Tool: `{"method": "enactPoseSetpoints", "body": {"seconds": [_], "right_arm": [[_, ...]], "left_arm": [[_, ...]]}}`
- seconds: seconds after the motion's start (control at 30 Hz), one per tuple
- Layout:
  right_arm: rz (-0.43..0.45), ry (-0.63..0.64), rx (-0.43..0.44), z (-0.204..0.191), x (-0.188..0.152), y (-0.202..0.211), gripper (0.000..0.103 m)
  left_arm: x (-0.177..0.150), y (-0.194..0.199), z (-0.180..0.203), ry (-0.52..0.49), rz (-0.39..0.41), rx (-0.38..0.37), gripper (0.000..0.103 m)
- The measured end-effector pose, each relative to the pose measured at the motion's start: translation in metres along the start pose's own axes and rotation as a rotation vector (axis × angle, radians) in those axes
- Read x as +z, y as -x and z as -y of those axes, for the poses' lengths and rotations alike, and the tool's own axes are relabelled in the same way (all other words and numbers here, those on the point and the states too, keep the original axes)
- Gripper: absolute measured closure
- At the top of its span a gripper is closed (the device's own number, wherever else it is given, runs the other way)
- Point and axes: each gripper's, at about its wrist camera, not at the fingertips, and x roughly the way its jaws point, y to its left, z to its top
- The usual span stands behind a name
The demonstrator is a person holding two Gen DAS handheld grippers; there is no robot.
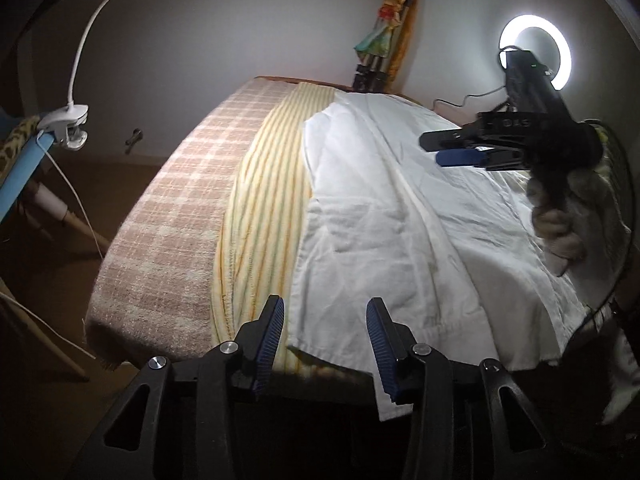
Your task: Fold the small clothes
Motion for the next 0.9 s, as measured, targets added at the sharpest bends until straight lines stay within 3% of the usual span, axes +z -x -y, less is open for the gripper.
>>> {"method": "enactPoseSetpoints", "body": {"seconds": [0.17,0.27,0.33,0.43,0.57,0.73,0.9], "right_arm": [[0.01,0.038,-0.014,-0.018,0.037,-0.005,0.042],[-0.023,0.05,-0.005,-0.029,0.058,-0.026,0.042],[-0.044,0.047,-0.048,-0.034,0.069,-0.045,0.037],[-0.076,0.026,-0.092,-0.036,0.082,-0.075,0.035],[-0.111,-0.026,-0.162,-0.034,0.095,-0.111,0.035],[-0.169,-0.023,-0.29,-0.036,0.108,-0.147,0.035],[-0.223,0.054,-0.413,-0.041,0.115,-0.171,0.035]], "left_arm": [[0.006,-0.022,-0.006,0.054,-0.014,-0.029,0.063],[0.003,-0.035,-0.003,0.06,-0.037,-0.039,0.066],[0.0,-0.04,-0.004,0.067,-0.045,-0.038,0.069],[-0.003,-0.045,-0.006,0.077,-0.043,-0.037,0.079],[-0.003,-0.044,-0.009,0.098,-0.038,-0.094,0.103],[-0.009,-0.041,0.0,0.047,-0.034,-0.122,0.103],[-0.012,-0.03,-0.004,0.059,0.01,-0.075,0.103]]}}
